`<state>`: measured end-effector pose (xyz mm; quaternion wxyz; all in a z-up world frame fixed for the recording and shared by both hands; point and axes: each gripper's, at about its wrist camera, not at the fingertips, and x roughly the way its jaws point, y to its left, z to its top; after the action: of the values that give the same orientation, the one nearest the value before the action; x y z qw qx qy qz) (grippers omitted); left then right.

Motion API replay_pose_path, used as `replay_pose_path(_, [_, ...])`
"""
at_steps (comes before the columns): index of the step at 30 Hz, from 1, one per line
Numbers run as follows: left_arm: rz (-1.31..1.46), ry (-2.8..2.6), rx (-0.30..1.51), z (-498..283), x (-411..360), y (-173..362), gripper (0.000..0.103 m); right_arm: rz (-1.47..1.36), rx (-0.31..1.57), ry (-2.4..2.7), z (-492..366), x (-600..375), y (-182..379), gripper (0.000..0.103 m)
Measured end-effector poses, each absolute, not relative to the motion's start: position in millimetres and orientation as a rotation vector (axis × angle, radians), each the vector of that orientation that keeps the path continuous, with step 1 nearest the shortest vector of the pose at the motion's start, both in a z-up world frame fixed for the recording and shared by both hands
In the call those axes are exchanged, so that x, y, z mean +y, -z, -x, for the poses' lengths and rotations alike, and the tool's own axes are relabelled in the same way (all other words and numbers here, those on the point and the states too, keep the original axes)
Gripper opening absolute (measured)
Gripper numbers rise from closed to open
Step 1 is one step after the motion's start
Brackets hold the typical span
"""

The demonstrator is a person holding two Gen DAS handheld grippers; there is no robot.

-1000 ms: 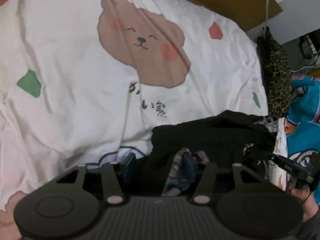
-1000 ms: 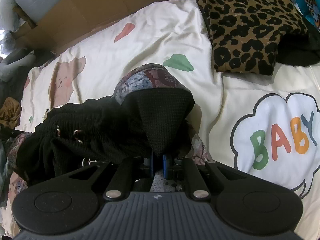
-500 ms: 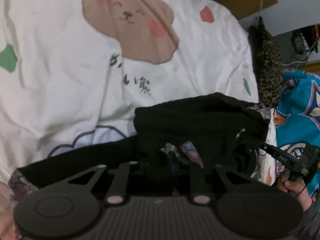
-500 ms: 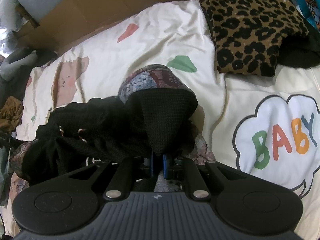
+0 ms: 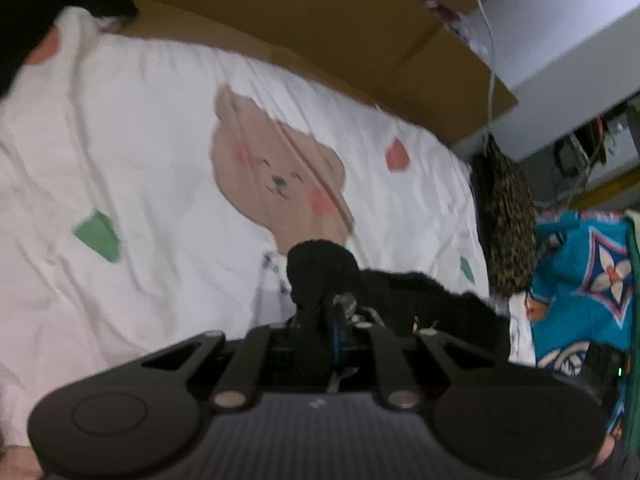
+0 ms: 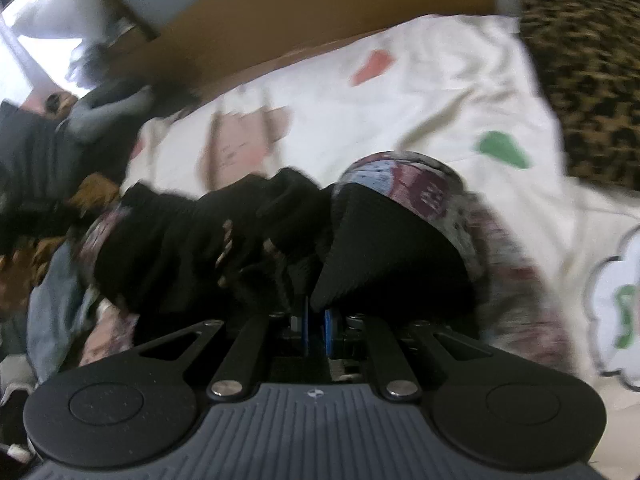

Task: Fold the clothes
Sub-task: 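Lift the folded garment with both grippers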

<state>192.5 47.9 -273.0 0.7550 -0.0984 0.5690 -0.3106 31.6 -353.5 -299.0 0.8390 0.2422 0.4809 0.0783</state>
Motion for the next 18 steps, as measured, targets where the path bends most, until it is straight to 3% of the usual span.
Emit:
replay_pose_path(3, [0.226,0.654,1.233,-196,62,270,0.011,-0.527,1.034,-0.234,-34,-326,299,0.005])
replay_pose_path(4, [0.228,0.649,1.230,-196,67,270,0.011,-0.533,1.041,-0.256,-34,-318,300,0.000])
replay_pose_path(11, [0.215,0.615,1.294,-188,87,297,0.011,-0.464,1.158,-0.357,-26,-261,319,0.000])
replay_pose_path(18, [0.226,0.600,1.337,-185,102,317,0.011,-0.478,1.075,-0.281,-48,-298,294,0.002])
